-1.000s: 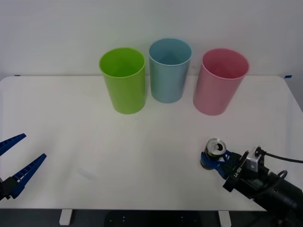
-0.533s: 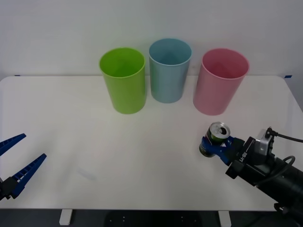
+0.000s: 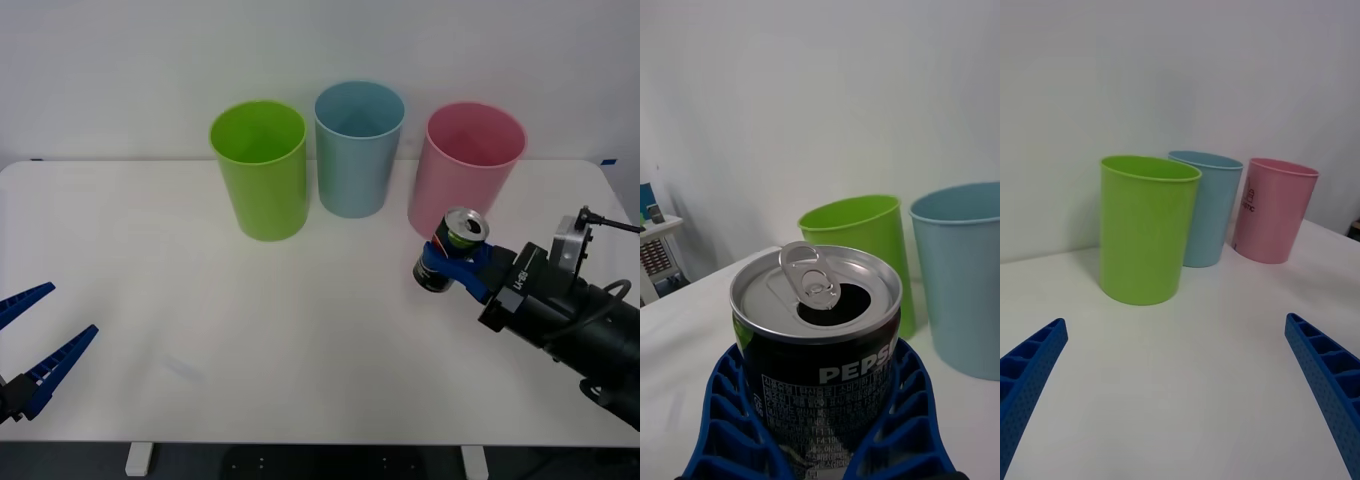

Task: Grasp the object on the table and drop it into the matching bin: aluminum can to the light blue bin, PET bottle to the pink bin.

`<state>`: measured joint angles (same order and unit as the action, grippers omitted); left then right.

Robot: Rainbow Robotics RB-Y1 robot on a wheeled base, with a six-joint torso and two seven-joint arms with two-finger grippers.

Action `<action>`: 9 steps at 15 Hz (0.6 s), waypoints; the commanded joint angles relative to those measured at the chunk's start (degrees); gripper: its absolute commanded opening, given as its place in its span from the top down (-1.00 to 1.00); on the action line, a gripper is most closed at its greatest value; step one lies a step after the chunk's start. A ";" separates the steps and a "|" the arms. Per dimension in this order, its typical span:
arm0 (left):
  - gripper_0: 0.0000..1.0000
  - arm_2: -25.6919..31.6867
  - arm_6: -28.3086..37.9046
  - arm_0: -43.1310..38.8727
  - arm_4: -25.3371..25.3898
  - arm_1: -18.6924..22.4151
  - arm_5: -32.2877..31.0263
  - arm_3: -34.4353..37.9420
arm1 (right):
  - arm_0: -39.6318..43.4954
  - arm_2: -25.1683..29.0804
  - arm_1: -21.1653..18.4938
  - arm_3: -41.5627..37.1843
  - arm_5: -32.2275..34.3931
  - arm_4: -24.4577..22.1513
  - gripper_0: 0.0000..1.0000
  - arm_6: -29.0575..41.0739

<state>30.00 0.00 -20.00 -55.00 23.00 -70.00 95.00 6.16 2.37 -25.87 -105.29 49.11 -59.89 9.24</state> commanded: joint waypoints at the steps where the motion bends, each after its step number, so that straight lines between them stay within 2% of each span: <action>1: -1.00 0.00 0.00 0.00 0.00 0.00 0.00 0.00 | -2.91 0.01 -0.85 -0.18 -1.12 -1.46 1.00 3.68; 3: -1.00 0.00 0.00 0.00 0.00 0.00 0.00 0.00 | -4.93 -0.87 -1.20 -0.71 -4.37 -2.86 1.00 5.44; 6: -1.00 0.00 0.00 0.00 0.00 0.00 0.00 0.00 | -7.22 -5.88 -3.40 -2.03 -14.30 -2.95 1.00 6.23; 9: -1.00 0.00 0.00 0.00 0.00 0.00 0.00 0.00 | -10.20 -7.90 -3.66 -2.03 -18.96 -4.97 1.00 8.26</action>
<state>30.00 0.00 -20.00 -55.00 23.00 -70.00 95.00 -3.30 -5.13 -29.58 -107.32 31.07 -64.36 16.67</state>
